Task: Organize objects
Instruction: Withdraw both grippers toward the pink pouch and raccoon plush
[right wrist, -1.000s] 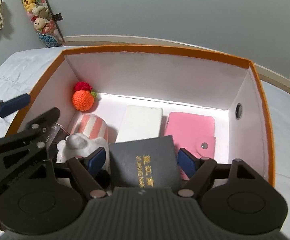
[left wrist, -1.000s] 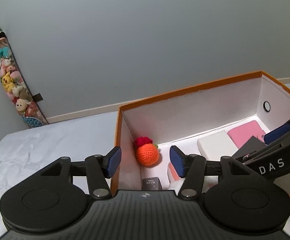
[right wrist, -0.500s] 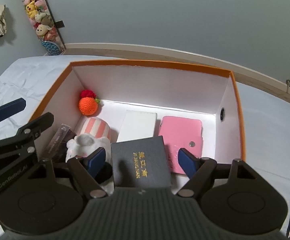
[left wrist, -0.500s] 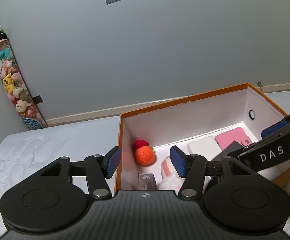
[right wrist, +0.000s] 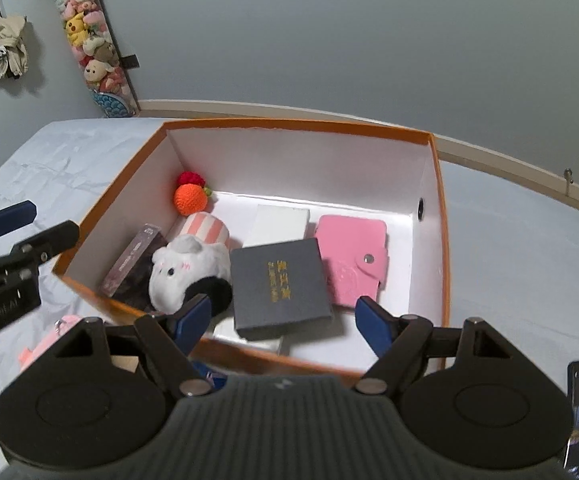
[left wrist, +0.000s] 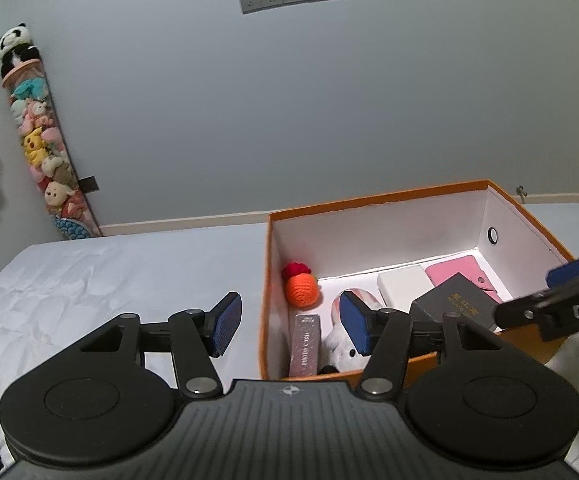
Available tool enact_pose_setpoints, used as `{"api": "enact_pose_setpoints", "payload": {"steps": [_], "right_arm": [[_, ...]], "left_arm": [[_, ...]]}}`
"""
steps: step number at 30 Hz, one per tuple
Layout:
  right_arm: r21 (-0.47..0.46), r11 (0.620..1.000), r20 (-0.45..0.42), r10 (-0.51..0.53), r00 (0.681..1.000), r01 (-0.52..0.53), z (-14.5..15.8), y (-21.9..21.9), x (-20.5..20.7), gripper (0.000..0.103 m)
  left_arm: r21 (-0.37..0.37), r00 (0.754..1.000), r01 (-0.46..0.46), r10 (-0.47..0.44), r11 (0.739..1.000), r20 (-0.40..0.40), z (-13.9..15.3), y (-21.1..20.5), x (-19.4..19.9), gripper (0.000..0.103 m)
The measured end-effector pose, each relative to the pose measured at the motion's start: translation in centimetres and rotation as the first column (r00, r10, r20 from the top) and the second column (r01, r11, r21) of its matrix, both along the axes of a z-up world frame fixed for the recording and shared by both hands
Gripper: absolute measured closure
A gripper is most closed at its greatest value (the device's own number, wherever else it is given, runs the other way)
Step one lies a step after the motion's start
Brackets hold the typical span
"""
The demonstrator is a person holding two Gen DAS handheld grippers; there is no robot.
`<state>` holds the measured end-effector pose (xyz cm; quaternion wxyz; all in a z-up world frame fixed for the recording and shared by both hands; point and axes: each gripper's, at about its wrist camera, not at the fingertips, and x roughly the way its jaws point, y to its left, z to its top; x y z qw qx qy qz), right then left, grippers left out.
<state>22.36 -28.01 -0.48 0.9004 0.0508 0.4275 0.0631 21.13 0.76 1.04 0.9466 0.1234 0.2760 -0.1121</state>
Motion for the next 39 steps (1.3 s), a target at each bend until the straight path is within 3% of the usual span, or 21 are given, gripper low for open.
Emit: {"api": "enact_pose_setpoints", "payload": {"steps": [10,19,30,39], "right_arm": [[-0.089,0.996,0.127,0.03,0.991,-0.019,-0.4,0.4,-5.1,0.019],[-0.104,0.993,0.143,0.07,0.987,-0.055,-2.5,1.5,-8.5,0.019],[-0.07,0.994,0.057,0.092,0.994,-0.088,-6.6,3.5,-10.4,0.019],[-0.045,0.993,0.031,0.107,0.994,-0.106,-7.5,4.8,-10.3,0.019]], "left_arm": [[-0.088,0.999,-0.022,0.018,0.996,-0.038,-2.1,2.4,-4.3,0.036],[-0.157,0.992,-0.079,0.062,0.984,-0.112,-4.6,5.2,-7.2,0.036],[-0.112,0.978,-0.098,0.075,0.989,-0.197,-6.9,6.8,-7.6,0.036],[-0.059,0.967,-0.113,0.097,0.992,-0.234,-9.0,6.9,-7.0,0.036]]}}
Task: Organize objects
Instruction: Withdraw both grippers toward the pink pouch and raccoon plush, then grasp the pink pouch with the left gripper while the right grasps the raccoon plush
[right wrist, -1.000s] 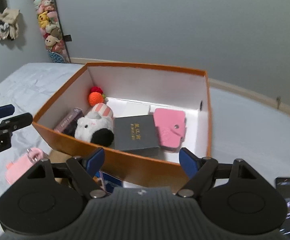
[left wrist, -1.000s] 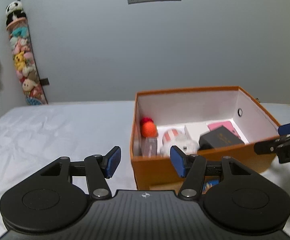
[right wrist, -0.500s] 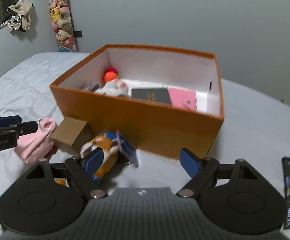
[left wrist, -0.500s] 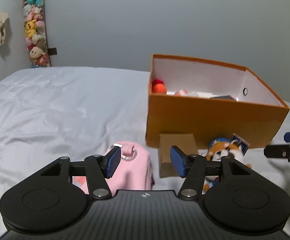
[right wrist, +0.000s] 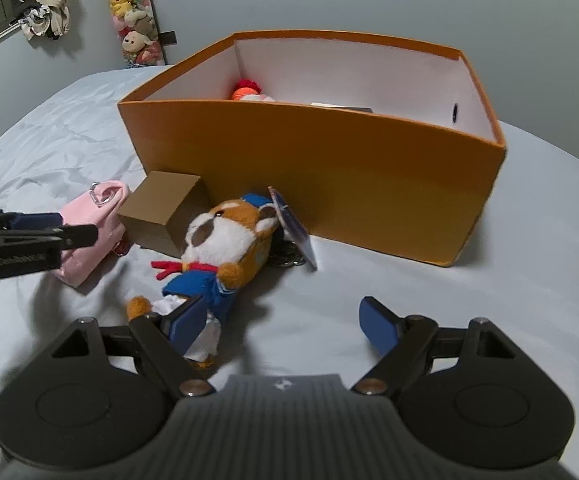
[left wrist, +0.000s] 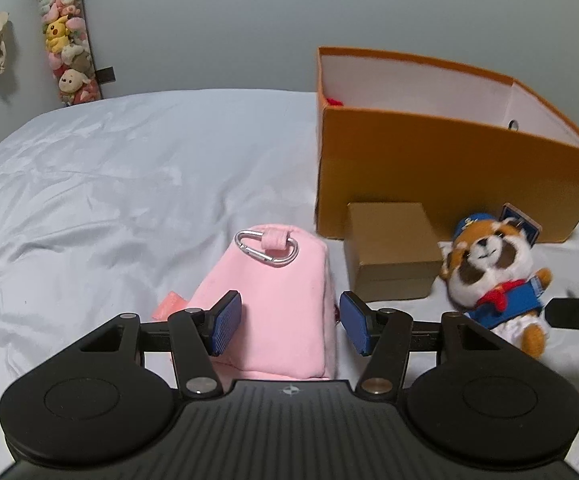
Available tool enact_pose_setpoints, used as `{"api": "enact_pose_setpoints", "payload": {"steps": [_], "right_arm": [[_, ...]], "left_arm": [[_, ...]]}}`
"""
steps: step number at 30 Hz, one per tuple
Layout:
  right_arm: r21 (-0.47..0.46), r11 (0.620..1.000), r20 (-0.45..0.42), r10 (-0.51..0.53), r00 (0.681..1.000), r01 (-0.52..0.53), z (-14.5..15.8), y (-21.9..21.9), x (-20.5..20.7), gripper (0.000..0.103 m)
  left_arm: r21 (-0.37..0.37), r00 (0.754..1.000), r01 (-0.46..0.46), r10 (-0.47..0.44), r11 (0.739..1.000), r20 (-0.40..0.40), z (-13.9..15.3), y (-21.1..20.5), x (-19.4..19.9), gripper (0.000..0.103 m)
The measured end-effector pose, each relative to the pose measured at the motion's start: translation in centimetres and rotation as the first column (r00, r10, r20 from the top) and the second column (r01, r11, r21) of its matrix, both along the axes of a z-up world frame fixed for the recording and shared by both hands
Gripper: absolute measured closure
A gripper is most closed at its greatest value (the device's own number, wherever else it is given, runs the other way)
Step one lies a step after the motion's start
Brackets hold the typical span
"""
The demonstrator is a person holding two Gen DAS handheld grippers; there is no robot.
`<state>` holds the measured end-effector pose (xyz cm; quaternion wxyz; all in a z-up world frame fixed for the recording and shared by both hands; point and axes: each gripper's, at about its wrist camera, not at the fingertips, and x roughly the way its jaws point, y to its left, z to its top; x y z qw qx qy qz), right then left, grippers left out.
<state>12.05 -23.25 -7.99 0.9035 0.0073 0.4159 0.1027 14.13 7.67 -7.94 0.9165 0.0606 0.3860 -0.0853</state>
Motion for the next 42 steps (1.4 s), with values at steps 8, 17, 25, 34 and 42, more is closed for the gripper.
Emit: {"api": "enact_pose_setpoints", "payload": {"steps": [8,17,25,34,42], "right_arm": [[0.023,1.0,-0.021,0.002,1.0,-0.002,-0.6,0.7,0.7,0.016],[0.074,0.997,-0.061,0.014,0.998,-0.01,-1.2,1.7,1.8,0.013],[0.078,0.996,-0.084,0.049,0.995,-0.042,-1.7,3.4,2.4,0.013],[0.102,0.994,-0.135,0.04,0.99,-0.027,-2.7,4.6,3.4,0.014],[0.083,0.996,-0.143,0.03,0.989,-0.018,-3.4,5.1,4.0,0.018]], "left_arm": [[0.017,1.0,0.006,-0.006,1.0,0.002,-0.3,0.0,0.6,0.029],[0.038,1.0,0.023,-0.023,0.999,-0.003,-0.6,-0.1,1.5,0.025],[0.015,1.0,0.025,-0.025,1.0,0.0,-0.7,0.5,2.0,0.023],[0.138,1.0,0.024,-0.023,0.99,-0.009,-1.4,0.0,2.7,0.016],[0.124,1.0,-0.002,0.005,0.992,-0.019,-1.3,0.6,3.4,0.016]]}}
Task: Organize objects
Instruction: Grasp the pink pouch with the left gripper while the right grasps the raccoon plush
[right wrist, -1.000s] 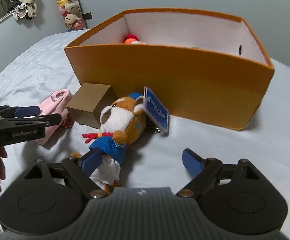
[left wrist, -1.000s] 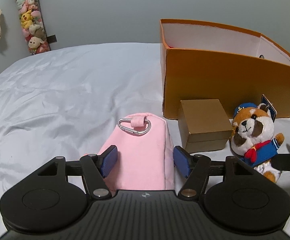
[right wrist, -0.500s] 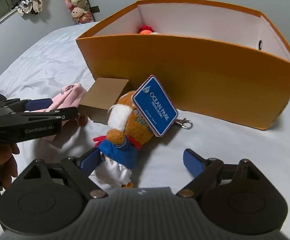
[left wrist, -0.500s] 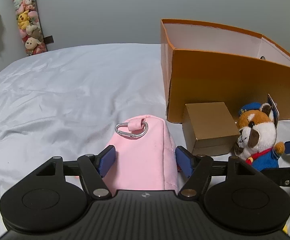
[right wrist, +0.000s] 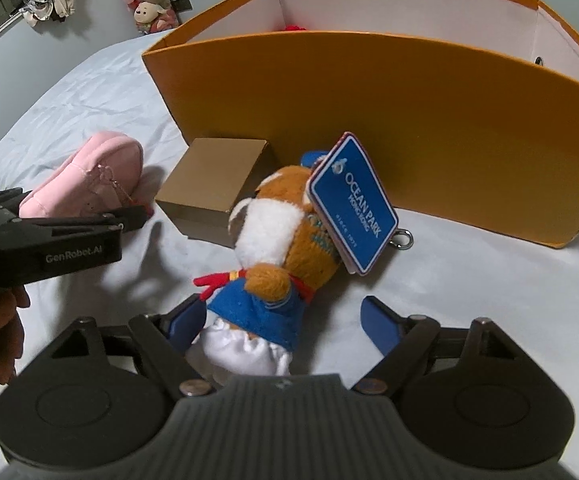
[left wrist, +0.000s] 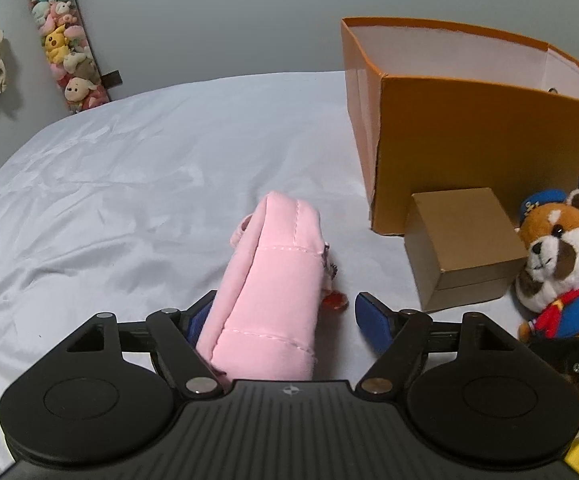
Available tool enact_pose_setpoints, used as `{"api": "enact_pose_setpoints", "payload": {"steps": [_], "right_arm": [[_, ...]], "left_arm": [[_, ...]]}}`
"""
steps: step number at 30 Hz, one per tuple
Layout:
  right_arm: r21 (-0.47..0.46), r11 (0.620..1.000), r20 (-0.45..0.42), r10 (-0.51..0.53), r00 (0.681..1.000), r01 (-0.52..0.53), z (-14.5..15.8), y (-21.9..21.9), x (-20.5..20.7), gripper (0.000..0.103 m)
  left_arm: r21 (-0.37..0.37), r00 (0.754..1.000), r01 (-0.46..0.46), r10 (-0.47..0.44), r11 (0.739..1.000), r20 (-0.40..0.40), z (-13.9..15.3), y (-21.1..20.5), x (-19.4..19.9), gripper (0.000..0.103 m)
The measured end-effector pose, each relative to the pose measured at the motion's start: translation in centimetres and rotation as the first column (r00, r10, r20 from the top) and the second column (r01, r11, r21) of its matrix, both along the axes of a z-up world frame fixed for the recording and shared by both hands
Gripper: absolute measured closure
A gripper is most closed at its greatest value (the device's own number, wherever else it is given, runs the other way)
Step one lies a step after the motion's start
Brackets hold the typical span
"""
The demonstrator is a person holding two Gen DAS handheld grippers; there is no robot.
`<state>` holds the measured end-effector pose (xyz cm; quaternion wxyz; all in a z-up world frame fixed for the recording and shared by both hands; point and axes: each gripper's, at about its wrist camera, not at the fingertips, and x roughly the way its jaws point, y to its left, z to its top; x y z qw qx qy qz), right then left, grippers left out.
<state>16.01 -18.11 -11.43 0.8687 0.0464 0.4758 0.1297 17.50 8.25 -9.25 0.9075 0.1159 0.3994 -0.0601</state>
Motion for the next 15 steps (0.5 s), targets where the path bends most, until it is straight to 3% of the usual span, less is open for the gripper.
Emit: {"api": "enact_pose_setpoints", "payload": {"steps": [5,9,12,15], "right_arm": [[-0.017,1.0,0.007,0.006,1.0,-0.006,0.0,0.3,0.3,0.021],[-0.014,0.999,0.01,0.029,1.0,-0.029,0.1,0.2,0.0,0.035],[-0.005,0.999,0.008,0.047,0.999,-0.047,0.1,0.3,-0.2,0.052],[-0.005,0.999,0.01,0.049,0.999,-0.049,0.2,0.3,-0.4,0.057]], "left_arm": [[-0.002,1.0,-0.01,0.01,1.0,0.004,-0.2,0.4,0.1,0.024],[0.0,0.999,-0.024,0.024,1.0,0.028,0.2,0.8,-0.7,0.046],[-0.006,0.999,-0.016,0.017,1.0,0.036,0.6,0.9,-1.4,0.054],[-0.03,0.999,-0.019,0.02,0.999,0.04,1.0,1.1,-2.1,0.06]]}}
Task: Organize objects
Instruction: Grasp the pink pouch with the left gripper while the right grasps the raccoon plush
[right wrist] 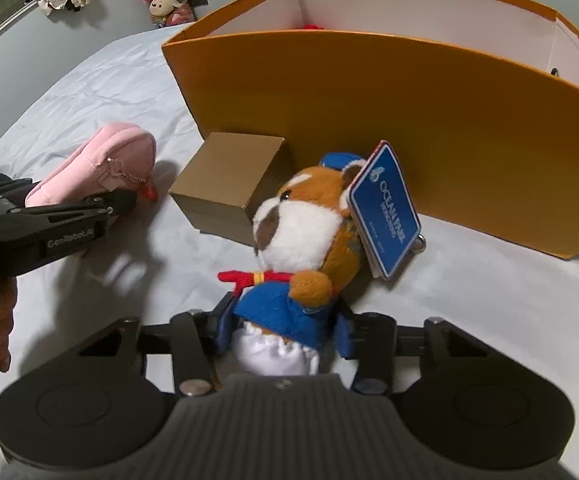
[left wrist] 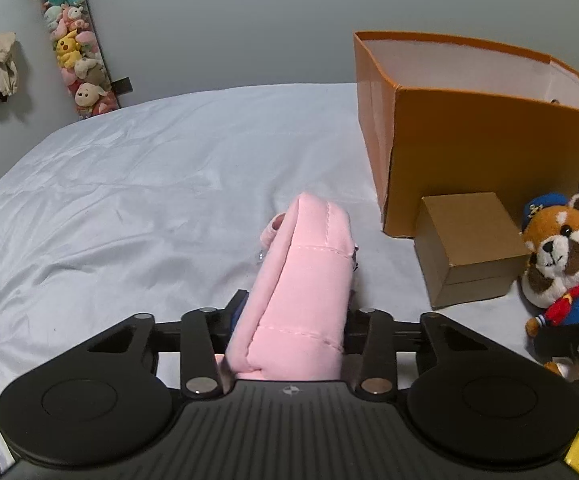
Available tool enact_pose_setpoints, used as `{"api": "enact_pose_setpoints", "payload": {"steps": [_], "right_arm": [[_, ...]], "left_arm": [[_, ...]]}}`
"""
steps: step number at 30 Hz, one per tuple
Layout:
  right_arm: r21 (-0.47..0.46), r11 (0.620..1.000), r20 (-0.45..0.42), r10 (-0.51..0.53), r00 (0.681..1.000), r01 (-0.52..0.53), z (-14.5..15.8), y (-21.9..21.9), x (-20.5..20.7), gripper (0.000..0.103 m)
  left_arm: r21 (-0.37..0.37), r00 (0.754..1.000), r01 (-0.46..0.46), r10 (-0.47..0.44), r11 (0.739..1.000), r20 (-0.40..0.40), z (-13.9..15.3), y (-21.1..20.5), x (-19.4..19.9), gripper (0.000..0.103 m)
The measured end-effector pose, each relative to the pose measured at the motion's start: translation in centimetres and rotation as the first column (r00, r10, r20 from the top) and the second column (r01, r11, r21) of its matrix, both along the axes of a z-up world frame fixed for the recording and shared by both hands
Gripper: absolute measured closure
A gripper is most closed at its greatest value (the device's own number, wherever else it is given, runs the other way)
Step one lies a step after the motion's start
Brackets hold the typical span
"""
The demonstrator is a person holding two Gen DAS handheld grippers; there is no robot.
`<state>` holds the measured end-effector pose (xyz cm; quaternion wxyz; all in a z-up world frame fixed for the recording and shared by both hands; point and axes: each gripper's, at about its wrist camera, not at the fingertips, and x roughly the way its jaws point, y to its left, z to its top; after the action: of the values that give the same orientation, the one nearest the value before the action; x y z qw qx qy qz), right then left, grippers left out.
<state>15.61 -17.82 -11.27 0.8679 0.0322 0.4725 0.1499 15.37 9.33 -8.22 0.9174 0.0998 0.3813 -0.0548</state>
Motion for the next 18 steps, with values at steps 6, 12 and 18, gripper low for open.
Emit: {"api": "enact_pose_setpoints", "payload": {"steps": [6,12,18], "right_arm": [[-0.01,1.0,0.012,-0.016,1.0,0.016,0.8,-1.4,-0.7,0.06],[-0.077,0.997,0.062,-0.014,0.998,0.019,1.8,-3.1,-1.9,0.061],[-0.103,0.994,0.035,-0.021,0.999,0.025,1.0,-4.6,-1.8,0.061]], "left_arm": [[-0.079,0.999,0.033,-0.033,0.996,0.0,1.3,-0.6,-1.5,0.067],[-0.134,0.994,0.104,-0.105,0.985,0.003,2.1,-3.8,-3.7,0.068],[-0.167,0.99,0.135,-0.141,0.977,-0.025,1.9,-6.5,-5.0,0.068]]}}
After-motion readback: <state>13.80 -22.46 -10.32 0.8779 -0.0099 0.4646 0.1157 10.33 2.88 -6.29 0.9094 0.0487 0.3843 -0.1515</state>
